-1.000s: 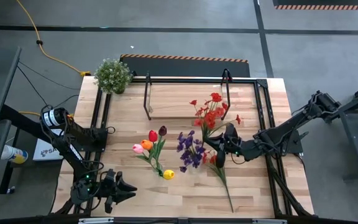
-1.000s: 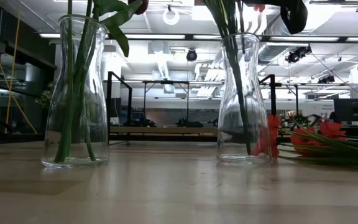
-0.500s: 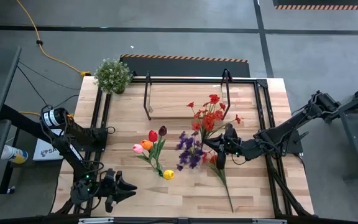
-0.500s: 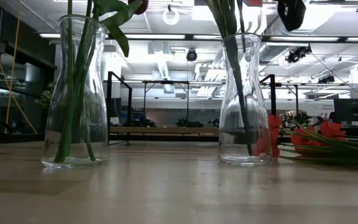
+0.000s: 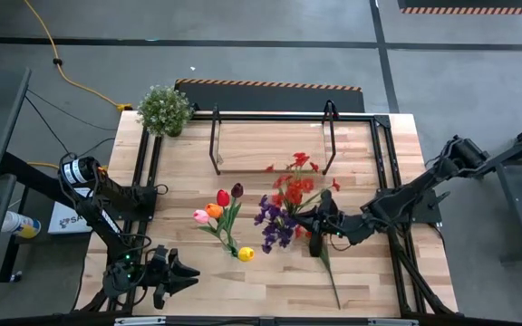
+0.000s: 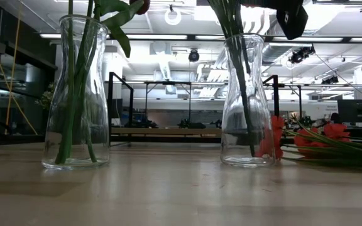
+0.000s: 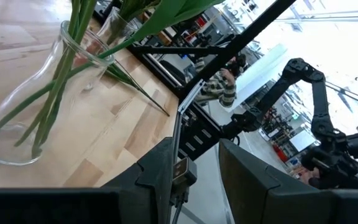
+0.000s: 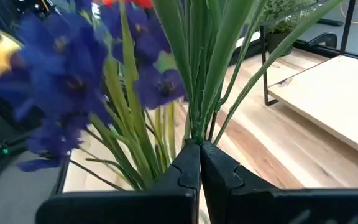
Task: Pick and place flowers into a vace then onto a shelf
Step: Put the right red flower into the right transparent vase, then put the red flower into the right transparent vase
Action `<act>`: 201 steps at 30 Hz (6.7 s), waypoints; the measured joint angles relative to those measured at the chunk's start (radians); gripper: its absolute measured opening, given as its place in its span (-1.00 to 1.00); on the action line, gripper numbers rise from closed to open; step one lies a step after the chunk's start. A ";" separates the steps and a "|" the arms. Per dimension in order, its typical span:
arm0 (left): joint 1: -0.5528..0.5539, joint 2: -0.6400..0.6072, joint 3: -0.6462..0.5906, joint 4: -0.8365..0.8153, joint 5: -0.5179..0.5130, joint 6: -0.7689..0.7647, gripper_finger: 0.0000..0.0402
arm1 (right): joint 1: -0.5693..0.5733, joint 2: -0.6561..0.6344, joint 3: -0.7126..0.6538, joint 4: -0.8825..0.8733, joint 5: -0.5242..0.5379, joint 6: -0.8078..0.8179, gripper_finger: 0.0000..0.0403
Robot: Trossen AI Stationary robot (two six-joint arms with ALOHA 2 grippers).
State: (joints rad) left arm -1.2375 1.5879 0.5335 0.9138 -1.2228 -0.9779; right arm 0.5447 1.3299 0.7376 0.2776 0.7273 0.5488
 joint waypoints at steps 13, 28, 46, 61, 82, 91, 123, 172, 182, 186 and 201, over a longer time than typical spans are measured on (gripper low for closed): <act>0.000 0.000 0.000 0.001 0.000 0.000 -0.19 | 0.001 0.012 0.000 -0.004 -0.025 -0.033 -1.00; 0.000 0.000 0.000 0.000 0.000 0.003 -0.19 | -0.001 0.012 0.000 -0.052 -0.193 -0.034 -1.00; 0.000 0.000 0.000 0.000 0.000 0.003 -0.19 | -0.002 0.012 0.000 -0.055 -0.285 -0.033 -1.00; 0.000 0.000 0.000 0.000 0.000 0.003 -0.19 | -0.002 0.012 0.000 -0.055 -0.351 -0.025 -1.00; 0.000 0.000 0.000 0.000 0.000 0.001 -0.19 | -0.002 -0.002 0.000 -0.066 -0.404 -0.032 -0.35; 0.000 0.000 0.000 0.000 0.000 0.002 -0.19 | -0.002 -0.069 0.000 -0.161 -0.448 -0.033 -0.43; 0.000 0.000 0.000 0.000 0.000 0.003 -0.19 | -0.001 -0.184 0.000 -0.714 -0.925 0.817 -0.44; 0.000 0.000 0.000 -0.035 0.010 0.002 -0.19 | 0.131 0.194 0.000 -0.551 -0.741 1.021 -0.44; 0.000 0.000 0.000 -0.035 0.011 0.002 -0.19 | 0.131 0.236 0.000 -0.551 -0.743 1.021 -0.44; 0.000 0.000 0.000 -0.035 0.011 0.002 -0.19 | 0.131 0.236 0.000 -0.553 -0.733 1.018 -0.44; 0.000 0.000 0.000 -0.035 0.011 0.002 -0.19 | 0.131 0.236 0.000 -0.558 -0.724 1.013 -0.44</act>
State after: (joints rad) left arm -1.2373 1.5883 0.5335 0.8787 -1.2121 -0.9756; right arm 0.6754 1.5658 0.7372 -0.2808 0.0033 1.5620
